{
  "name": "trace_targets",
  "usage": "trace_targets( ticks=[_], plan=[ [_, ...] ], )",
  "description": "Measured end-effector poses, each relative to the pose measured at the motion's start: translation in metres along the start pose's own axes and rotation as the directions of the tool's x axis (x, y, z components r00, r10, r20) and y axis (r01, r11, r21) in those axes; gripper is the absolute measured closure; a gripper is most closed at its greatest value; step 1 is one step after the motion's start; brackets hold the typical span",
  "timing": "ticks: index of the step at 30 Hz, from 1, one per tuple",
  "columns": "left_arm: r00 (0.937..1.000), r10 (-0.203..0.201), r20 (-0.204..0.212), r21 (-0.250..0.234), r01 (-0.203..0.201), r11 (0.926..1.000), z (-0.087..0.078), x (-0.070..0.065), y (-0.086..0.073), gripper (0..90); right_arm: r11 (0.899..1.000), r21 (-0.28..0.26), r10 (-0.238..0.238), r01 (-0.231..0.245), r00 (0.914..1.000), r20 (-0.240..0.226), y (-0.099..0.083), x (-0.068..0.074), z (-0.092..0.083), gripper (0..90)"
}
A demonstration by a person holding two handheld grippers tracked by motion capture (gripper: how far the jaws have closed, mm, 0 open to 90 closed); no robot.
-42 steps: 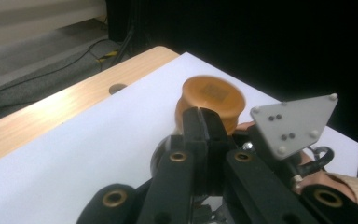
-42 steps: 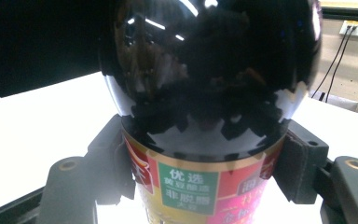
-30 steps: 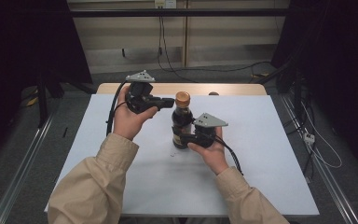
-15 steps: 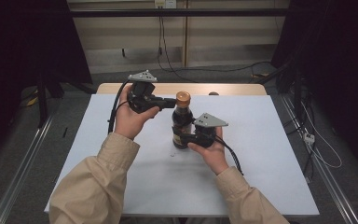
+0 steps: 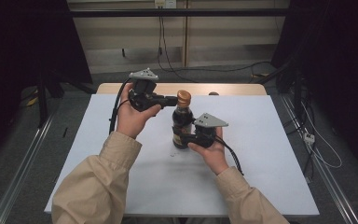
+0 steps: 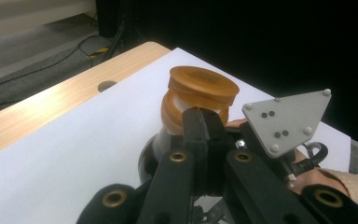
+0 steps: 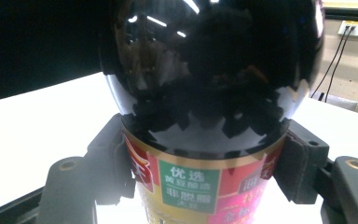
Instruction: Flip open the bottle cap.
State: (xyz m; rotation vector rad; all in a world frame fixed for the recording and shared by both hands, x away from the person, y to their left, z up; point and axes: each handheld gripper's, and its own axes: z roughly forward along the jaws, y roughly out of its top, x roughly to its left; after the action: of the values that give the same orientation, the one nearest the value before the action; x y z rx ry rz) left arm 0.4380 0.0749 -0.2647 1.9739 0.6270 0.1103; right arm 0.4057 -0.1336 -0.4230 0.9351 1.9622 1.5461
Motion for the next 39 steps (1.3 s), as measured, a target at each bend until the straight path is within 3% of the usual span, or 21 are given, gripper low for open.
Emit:
trace_targets(
  ticks=[39],
  plan=[
    [0.9998,0.0,-0.022,-0.036,0.0,0.9994,0.0012,-0.004,0.0095,90.0,1.0,0.0,0.001,-0.001,1.0,0.004,-0.0003,-0.0004,0.0004,30.6]
  ],
)
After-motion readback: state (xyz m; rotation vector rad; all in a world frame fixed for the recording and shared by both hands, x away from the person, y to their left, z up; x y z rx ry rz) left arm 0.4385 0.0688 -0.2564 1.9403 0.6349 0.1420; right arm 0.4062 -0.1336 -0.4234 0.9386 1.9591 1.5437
